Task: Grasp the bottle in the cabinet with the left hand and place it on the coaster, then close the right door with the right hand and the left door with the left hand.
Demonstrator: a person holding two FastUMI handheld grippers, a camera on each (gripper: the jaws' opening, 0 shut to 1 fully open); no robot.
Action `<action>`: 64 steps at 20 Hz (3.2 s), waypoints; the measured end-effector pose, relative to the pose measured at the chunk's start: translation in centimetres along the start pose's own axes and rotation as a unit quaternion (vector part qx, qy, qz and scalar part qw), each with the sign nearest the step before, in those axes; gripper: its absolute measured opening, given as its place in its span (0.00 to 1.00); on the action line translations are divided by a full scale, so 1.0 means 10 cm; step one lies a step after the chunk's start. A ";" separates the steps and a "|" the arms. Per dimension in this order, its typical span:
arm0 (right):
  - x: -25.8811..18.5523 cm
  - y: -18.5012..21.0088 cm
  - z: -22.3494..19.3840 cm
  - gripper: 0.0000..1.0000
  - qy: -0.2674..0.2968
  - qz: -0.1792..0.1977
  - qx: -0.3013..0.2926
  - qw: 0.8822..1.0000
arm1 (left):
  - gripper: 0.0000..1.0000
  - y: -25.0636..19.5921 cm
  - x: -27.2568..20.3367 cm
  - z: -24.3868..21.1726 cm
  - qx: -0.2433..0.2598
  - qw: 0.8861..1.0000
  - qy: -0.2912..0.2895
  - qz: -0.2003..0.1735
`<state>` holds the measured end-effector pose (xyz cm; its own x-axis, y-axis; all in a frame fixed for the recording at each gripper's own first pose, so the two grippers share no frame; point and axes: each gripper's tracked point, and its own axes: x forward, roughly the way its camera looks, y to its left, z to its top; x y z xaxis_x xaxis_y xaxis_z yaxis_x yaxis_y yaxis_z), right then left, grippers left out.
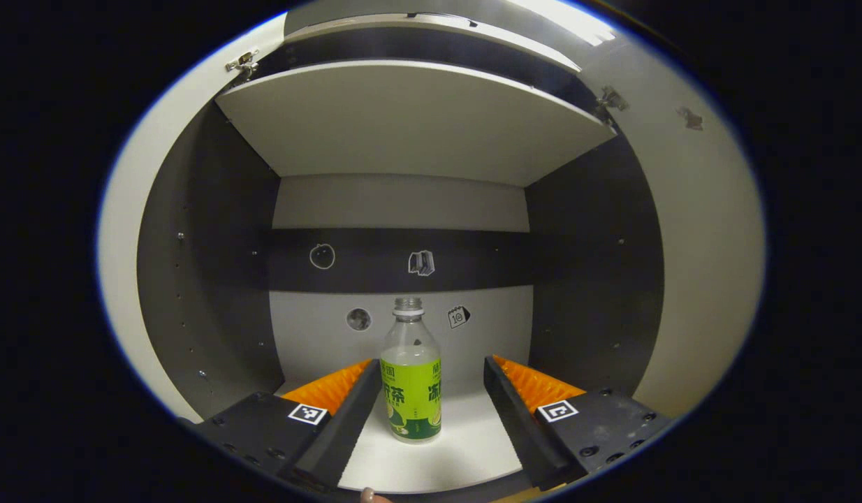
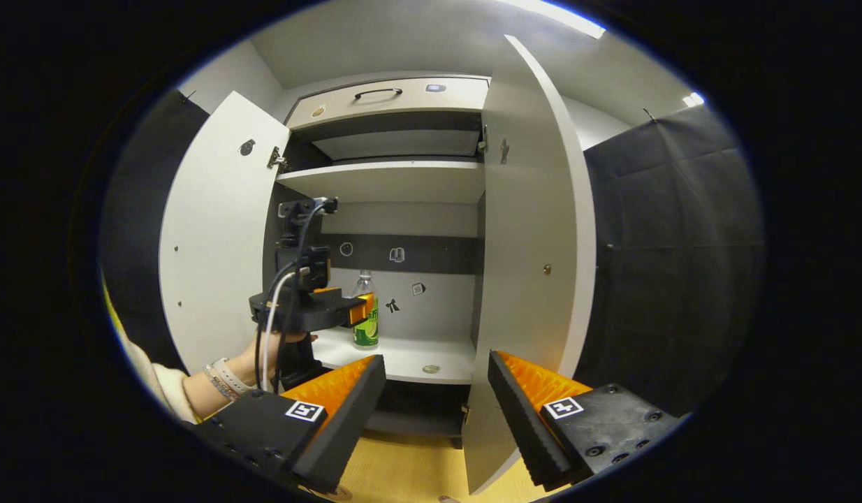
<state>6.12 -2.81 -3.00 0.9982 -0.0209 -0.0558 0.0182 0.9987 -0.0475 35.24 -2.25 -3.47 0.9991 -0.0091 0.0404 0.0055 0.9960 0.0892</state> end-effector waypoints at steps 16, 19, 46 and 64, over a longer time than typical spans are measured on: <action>0.24 0.10 0.03 0.97 -0.019 0.029 -0.016 0.999 | 0.86 0.15 0.65 -0.25 0.019 1.000 0.006 0.020; 0.23 0.10 0.02 0.97 -0.019 0.032 -0.016 0.999 | 0.80 0.14 0.65 -0.23 0.012 1.000 0.003 0.019; -0.85 0.35 0.09 0.96 -0.030 -0.011 -0.061 0.998 | 0.77 -0.22 -2.72 -0.31 -0.041 0.994 -0.005 -0.106; -0.81 0.29 -1.02 0.97 0.063 0.057 -0.040 0.996 | 0.77 -0.78 -3.52 -2.30 -0.046 0.994 0.018 -0.093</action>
<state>-2.45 -0.20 -12.86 0.9785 0.0817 -0.1896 -0.1042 0.9883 -0.1118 0.94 -7.62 -28.43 0.9811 -0.1933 -0.0042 0.1933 0.9811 0.0006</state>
